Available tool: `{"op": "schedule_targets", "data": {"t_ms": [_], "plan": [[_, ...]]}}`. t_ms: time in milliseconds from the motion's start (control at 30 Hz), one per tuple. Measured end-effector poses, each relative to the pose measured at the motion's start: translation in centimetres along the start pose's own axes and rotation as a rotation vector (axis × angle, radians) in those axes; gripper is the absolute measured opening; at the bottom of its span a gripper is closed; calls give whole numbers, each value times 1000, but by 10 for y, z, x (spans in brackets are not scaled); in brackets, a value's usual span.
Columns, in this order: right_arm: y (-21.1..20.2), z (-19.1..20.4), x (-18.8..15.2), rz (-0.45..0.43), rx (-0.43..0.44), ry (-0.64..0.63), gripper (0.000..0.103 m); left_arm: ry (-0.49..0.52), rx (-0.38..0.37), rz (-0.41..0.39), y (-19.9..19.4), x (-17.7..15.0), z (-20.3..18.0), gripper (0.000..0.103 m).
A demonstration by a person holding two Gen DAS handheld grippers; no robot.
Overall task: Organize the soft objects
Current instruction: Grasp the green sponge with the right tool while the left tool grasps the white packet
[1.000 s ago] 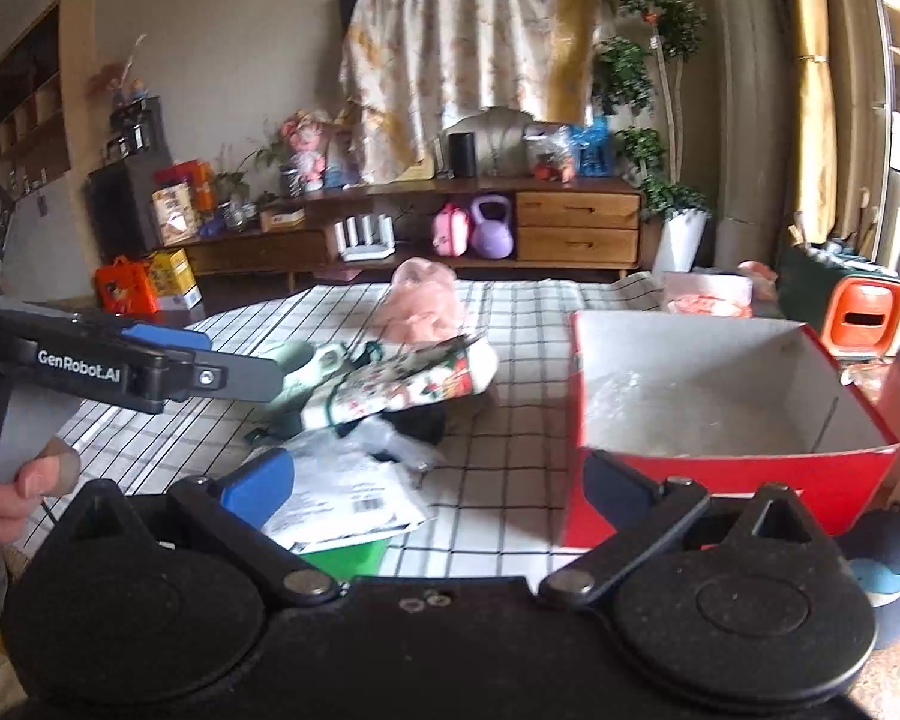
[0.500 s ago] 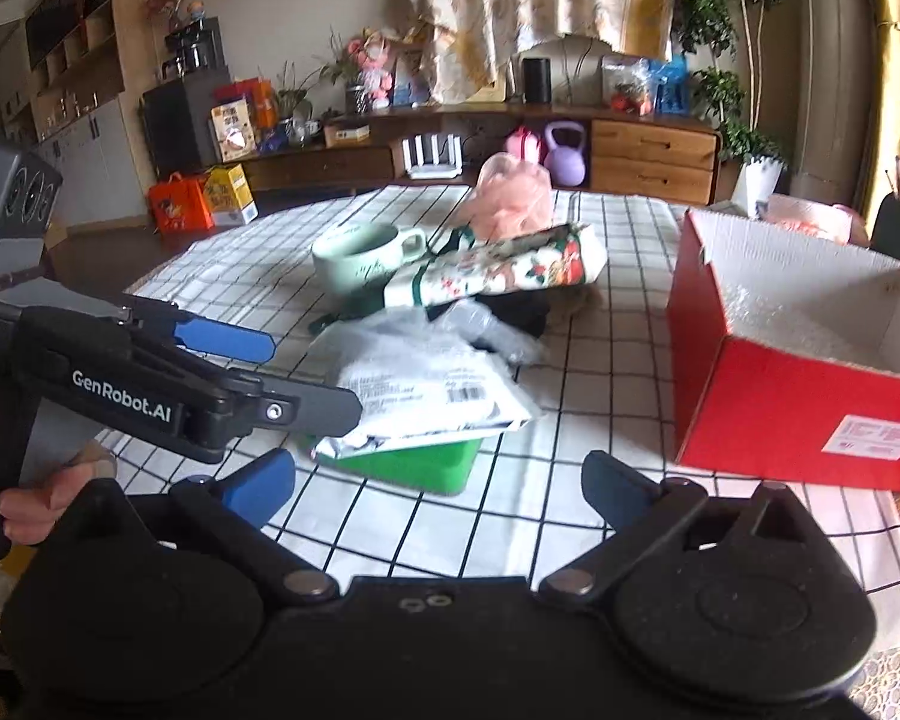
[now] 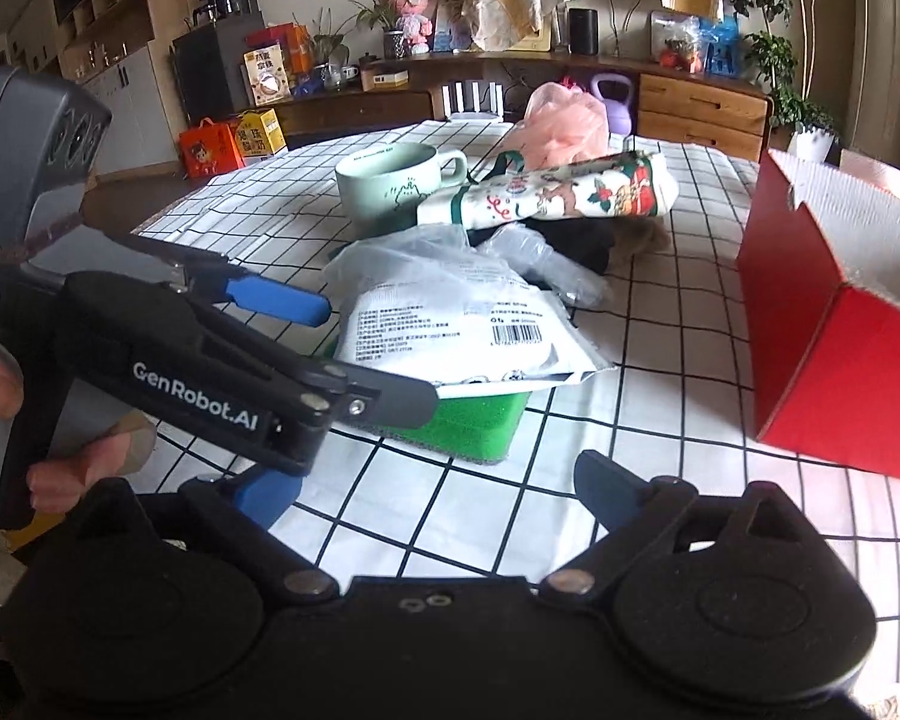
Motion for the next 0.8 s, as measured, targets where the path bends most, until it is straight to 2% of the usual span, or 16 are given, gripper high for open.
{"op": "schedule_targets", "data": {"t_ms": [167, 333, 433, 500, 800], "plan": [[22, -5, -1, 21, 26, -1, 97, 17, 17, -17, 14, 8, 3, 103], [41, -9, -1, 35, 32, -9, 97, 80, 26, -30, 24, 12, 3, 102], [50, -14, 0, 29, 29, -3, 97, 72, 35, -51, 27, 15, 7, 101], [54, -15, 1, 20, 30, -7, 97, 62, 23, -68, 26, 17, 8, 95], [71, -16, 11, -37, 42, -24, 97, 51, 19, -105, 24, 22, 10, 85]]}}
Point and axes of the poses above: each gripper's, at about its wrist camera, not at the fingertips, and y roughly the way its jaws point, z to its left, x to its top, the point moved 2 cm from there along y, roughly the way its jaws point, and after that the axes turned 7 degrees about -y, right-handed, at the moved point
